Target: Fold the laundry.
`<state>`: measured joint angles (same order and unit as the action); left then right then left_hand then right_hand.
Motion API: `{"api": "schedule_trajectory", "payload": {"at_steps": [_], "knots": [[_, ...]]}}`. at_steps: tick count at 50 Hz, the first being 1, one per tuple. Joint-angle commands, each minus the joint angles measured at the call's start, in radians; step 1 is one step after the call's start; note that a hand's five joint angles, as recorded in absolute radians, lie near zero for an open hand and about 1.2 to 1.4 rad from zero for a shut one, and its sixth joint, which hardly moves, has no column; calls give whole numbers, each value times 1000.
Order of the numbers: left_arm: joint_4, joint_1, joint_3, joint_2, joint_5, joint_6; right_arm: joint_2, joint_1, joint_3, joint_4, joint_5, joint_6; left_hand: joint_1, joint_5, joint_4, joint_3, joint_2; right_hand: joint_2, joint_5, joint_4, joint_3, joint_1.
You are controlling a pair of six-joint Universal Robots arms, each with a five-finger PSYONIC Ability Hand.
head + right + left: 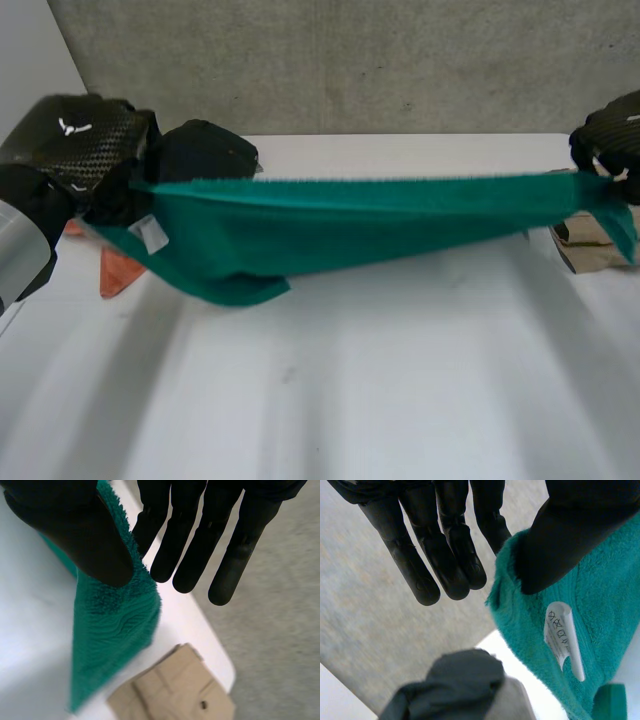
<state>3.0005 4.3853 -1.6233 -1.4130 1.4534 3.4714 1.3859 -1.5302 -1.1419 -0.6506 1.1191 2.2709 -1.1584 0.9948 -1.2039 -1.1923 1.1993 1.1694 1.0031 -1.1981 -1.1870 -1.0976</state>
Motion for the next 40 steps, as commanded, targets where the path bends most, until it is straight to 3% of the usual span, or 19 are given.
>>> {"api": "schedule_trajectory", "payload": {"at_steps": [1,6,11,14,19,22,29,33,40], "knots": [[-81,10,39,-207,8,25,-148,-65,7,-78,50,-79,-238,227,-192,-204,197,227,219,-198,-209,-299],[-2,8,149,-440,25,67,-287,-119,46,-15,122,-38,-238,227,-192,-204,197,227,219,-198,-209,-299],[189,-23,414,-607,28,74,-392,-174,232,202,183,62,-238,227,-192,-204,197,227,219,-198,-209,-299],[323,-29,515,-619,19,57,-401,-185,336,346,196,123,-238,227,-192,-204,197,227,219,-198,-209,-299],[692,-10,609,-577,40,-9,-332,-176,396,764,173,301,-238,227,-192,-204,197,227,219,-198,-209,-299],[761,-3,599,-540,83,-43,-277,-150,344,954,127,396,-238,227,-192,-204,197,227,219,-198,-209,-299],[670,20,475,-471,67,-74,-238,-117,271,907,-8,452,-238,227,-192,-204,197,227,219,-198,-209,-299],[634,22,346,-448,32,-84,-252,-114,219,794,-19,434,-238,227,-192,-204,197,227,219,-198,-209,-299],[637,10,71,-477,-5,-66,-329,-128,59,602,-36,266,-238,227,-192,-204,197,227,219,-198,-209,-299]]}}
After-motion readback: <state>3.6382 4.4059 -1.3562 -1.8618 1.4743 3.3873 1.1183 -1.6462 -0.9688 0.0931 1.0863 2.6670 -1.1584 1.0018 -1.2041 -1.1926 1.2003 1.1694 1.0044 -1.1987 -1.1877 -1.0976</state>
